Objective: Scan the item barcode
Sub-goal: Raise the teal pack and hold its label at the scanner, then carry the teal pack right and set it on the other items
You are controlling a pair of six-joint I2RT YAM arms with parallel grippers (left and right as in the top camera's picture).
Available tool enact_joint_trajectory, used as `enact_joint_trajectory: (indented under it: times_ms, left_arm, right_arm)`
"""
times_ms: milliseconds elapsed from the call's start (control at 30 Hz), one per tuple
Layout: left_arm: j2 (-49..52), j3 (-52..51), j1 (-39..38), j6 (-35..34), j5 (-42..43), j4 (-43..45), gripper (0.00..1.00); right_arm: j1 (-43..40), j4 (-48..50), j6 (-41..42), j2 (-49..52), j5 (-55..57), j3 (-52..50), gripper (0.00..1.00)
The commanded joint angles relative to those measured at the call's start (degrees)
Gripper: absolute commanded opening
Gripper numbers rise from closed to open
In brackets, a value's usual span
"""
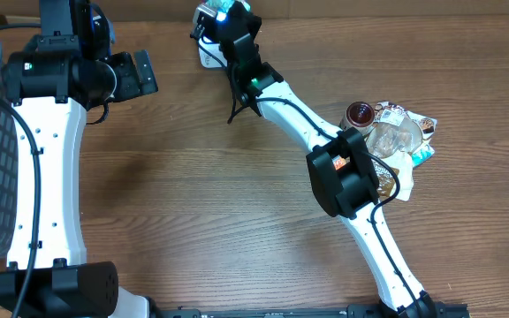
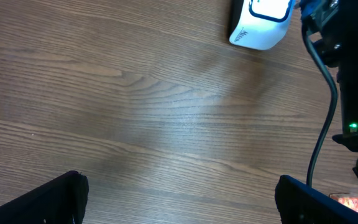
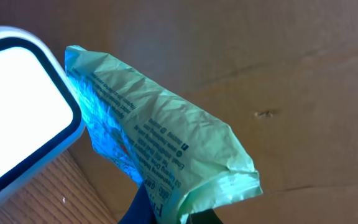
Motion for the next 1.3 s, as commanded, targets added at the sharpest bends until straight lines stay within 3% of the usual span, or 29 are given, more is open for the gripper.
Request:
enact_joint_trajectory:
  times_ms: [0, 300, 500, 667, 833, 933, 1267]
  left_arm:
    - [0.26, 0.04, 0.22, 0.72, -0.20, 0.02, 1.00]
    - [0.26, 0.04, 0.24, 0.72, -0.22, 0.02, 1.00]
    - [0.26, 0.04, 0.24, 0.72, -0.20, 0.04, 1.00]
    - [0.26, 0.04, 0.24, 0.72, -0.20, 0.02, 1.00]
    - [0.26, 0.04, 0.24, 0.72, -0.20, 0.02, 1.00]
    - [0.26, 0.04, 0.24, 0.72, -0.20, 0.02, 1.00]
    - [0.26, 0.04, 0.24, 0.72, -0.20, 0.04, 1.00]
  right_arm:
    - [0.15, 0.85, -4.02, -1.33, 0.96, 0.79, 0.04]
    - [0.63, 0.81, -3.80, -2.34, 0.98, 0.79, 0.04]
    - [0.79, -3.15, 9.88, -8.76, 0.42, 0.79, 0.04]
    - [0.85, -25.94, 27.58, -19.96, -5.35, 0.83, 0.04]
    - [-0.33, -54.73, 58.71, -35.71, -19.17, 0.83, 0.04]
    - [-3.87, -67.58, 68.59, -43.39, -20.17, 0.83, 0.04]
    - [-24.50, -94.29, 69.94, -48.33, -22.73, 0.09, 0.04]
